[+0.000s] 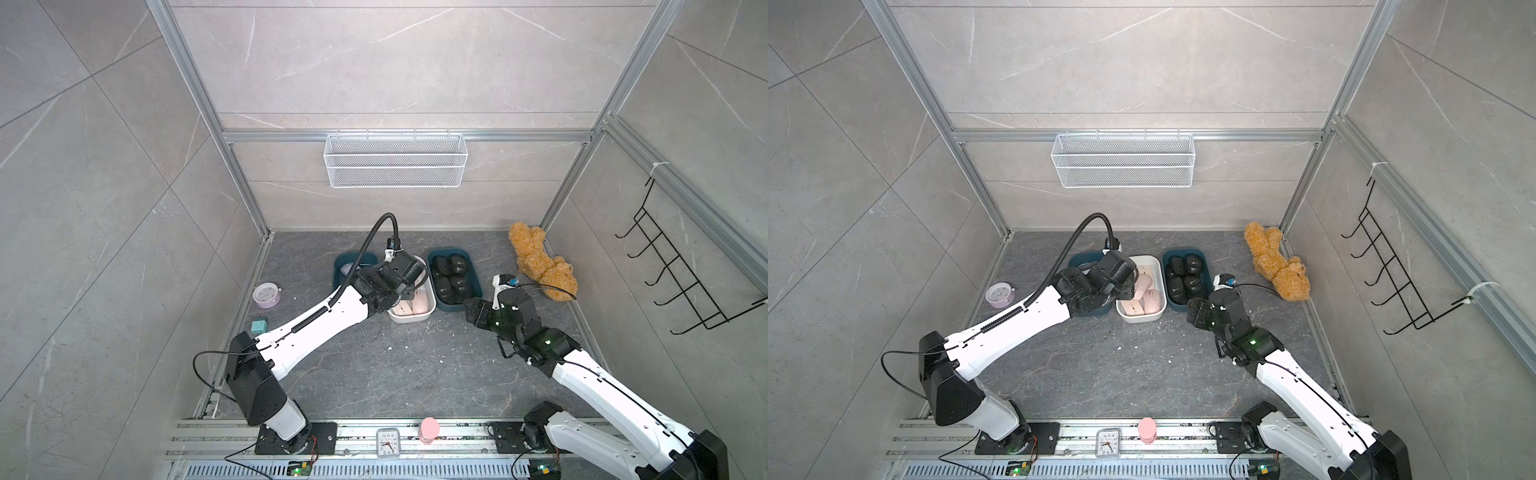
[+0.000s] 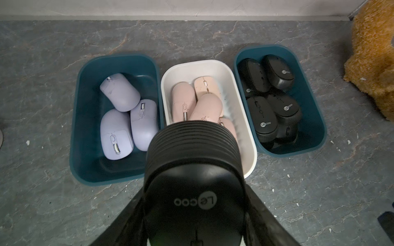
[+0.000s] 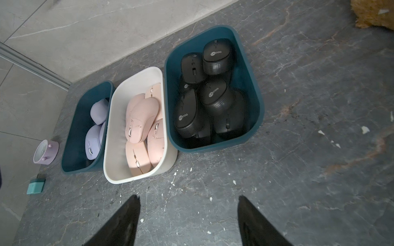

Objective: Place the mice by color into the storage box
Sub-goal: Place the mouse in the storage box.

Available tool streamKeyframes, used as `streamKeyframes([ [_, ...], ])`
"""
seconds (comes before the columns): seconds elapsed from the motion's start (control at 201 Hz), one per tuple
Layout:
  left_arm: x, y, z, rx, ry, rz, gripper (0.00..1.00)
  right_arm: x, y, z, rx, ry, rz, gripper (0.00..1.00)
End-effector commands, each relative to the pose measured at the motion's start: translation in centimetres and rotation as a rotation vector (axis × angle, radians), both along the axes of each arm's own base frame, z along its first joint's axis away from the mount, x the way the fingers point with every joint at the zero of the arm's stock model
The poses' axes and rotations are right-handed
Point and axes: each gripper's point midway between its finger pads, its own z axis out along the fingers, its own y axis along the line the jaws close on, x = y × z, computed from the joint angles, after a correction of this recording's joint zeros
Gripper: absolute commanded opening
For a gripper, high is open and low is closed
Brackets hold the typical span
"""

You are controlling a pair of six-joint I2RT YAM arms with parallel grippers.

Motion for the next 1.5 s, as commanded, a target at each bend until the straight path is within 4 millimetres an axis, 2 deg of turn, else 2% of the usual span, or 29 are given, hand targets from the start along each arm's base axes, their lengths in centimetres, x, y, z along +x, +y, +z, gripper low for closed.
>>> streamKeyframes([
  [0.0, 1.3, -2.1, 2.5, -0.025, -0.075, -0.065, 0.46, -1.1, -0.8, -1.8, 0.013, 0.056, -0.027, 0.73],
  [0.354, 3.9, -7.3, 2.9, -0.063, -0.100, -0.169, 0.46, -2.9, -2.9, -4.6, 0.017, 0.121, -0.094, 0.73],
  [0.772, 6.5, -12.3, 2.2, -0.105, -0.119, -0.245, 0.47, -3.3, -4.0, -5.0, -0.010, 0.140, -0.126, 0.73],
  [1.171, 8.2, -14.9, 1.0, -0.108, -0.123, -0.275, 0.47, -3.3, -3.8, -5.3, -0.003, 0.159, -0.124, 0.73],
  [1.495, 9.7, -15.8, 0.1, -0.130, -0.118, -0.277, 0.48, -3.2, -3.6, -5.8, 0.003, 0.173, -0.121, 0.73],
])
